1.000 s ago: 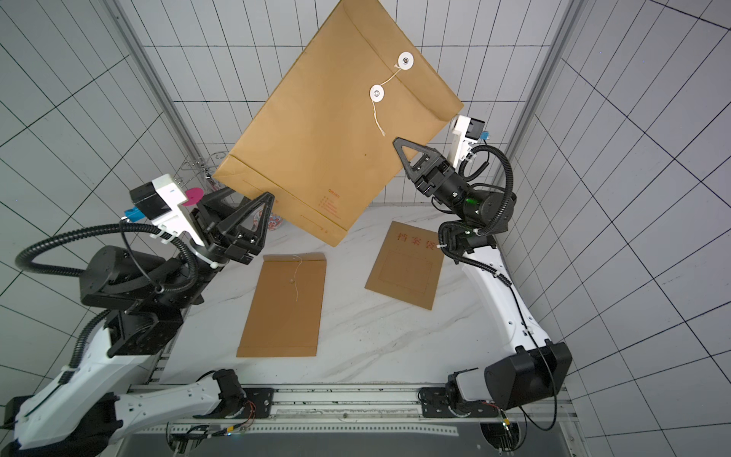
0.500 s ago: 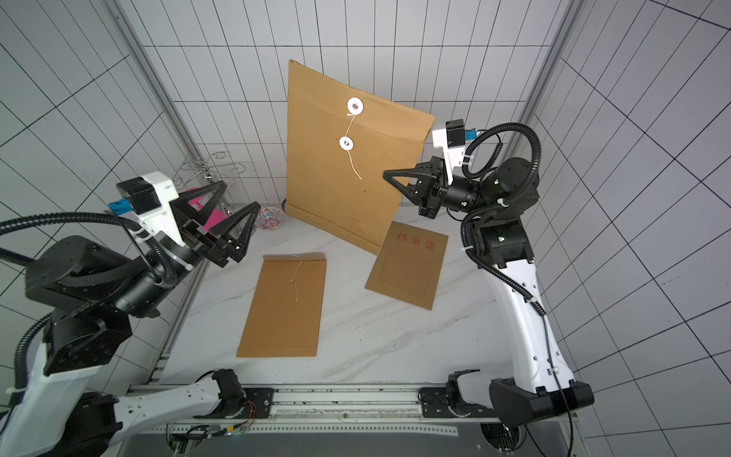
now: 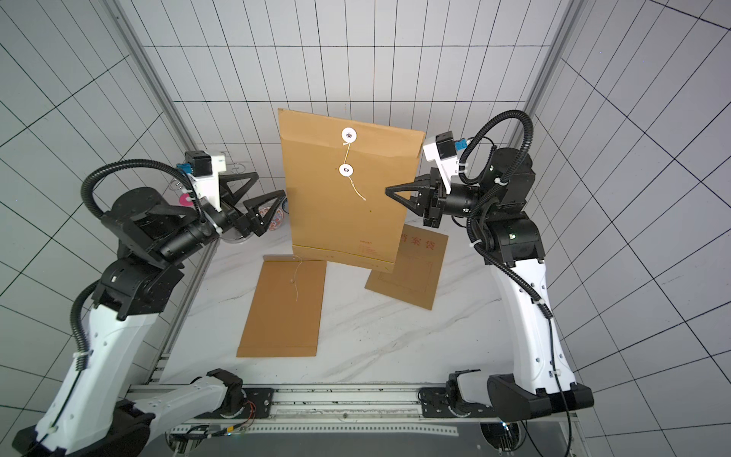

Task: Open the file bag
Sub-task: Pick up the file bag from the file bag.

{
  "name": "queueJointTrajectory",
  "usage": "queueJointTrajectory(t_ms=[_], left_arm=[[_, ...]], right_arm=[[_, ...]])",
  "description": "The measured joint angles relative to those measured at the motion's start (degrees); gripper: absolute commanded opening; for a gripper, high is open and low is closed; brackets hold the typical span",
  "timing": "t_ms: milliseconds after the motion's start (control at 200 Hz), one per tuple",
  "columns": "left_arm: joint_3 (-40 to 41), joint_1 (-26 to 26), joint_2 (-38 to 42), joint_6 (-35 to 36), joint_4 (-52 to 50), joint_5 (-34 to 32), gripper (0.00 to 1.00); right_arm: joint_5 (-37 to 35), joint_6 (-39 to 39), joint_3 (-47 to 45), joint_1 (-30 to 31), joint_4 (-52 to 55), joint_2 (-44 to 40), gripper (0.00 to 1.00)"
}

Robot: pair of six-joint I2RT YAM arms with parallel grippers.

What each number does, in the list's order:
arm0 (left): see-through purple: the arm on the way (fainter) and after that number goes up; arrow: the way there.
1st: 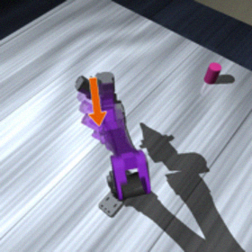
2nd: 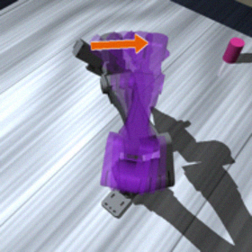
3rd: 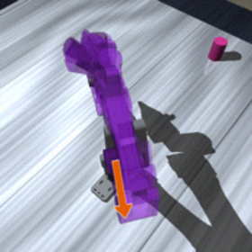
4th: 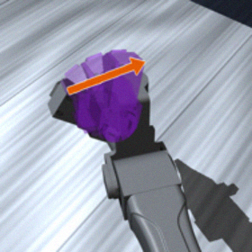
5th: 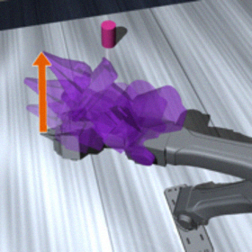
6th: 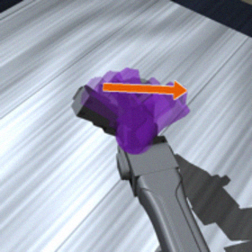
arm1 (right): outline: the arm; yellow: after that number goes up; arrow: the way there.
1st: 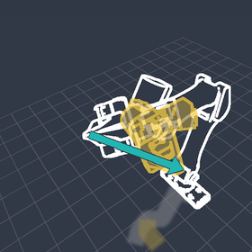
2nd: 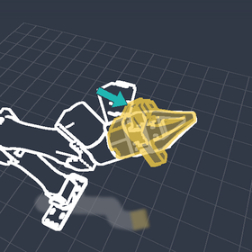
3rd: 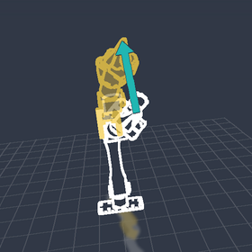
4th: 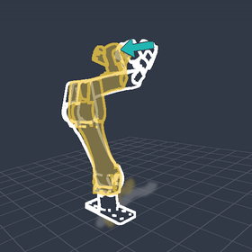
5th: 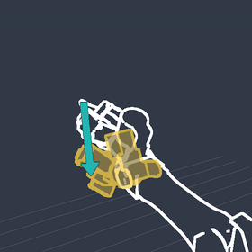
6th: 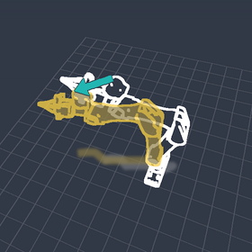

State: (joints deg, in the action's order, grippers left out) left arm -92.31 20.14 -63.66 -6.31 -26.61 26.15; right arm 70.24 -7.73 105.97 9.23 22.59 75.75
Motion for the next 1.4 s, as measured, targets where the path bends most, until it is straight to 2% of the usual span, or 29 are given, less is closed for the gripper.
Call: queueJointTrajectory(t_ms=[130, 220, 590, 825, 955, 1399], left_arm=[[1.99, -0.61, -1.09, -1.75, 4.85, 9.51, 0.95], [2.86, -0.66, -1.09, -1.86, 7.67, 13.79, 0.95], [2.95, -0.74, -3.74, -1.38, 11.82, 20.87, 0.98], [3.23, -0.70, -5.01, -5.09, 16.50, 27.87, 0.96], [3.30, 0.31, -5.01, -7.39, 20.09, 30.86, 0.89], [2.93, 3.17, -5.66, -11.61, 25.53, 34.34, 0.48]], right_arm=[[-0.96, 4.68, 1.97, -0.13, 6.58, -0.02, 0.00], [-0.92, 6.67, 3.10, -0.15, 9.64, -0.02, 0.00], [2.38, 8.20, 4.02, -0.15, 13.18, -1.73, 0.00], [4.37, 6.54, 3.91, -0.02, 11.39, -3.28, 0.00], [4.90, 5.97, 3.85, 0.31, 10.64, -3.34, 0.00], [4.96, 5.22, 2.60, 0.68, 9.66, -3.34, 0.00]])
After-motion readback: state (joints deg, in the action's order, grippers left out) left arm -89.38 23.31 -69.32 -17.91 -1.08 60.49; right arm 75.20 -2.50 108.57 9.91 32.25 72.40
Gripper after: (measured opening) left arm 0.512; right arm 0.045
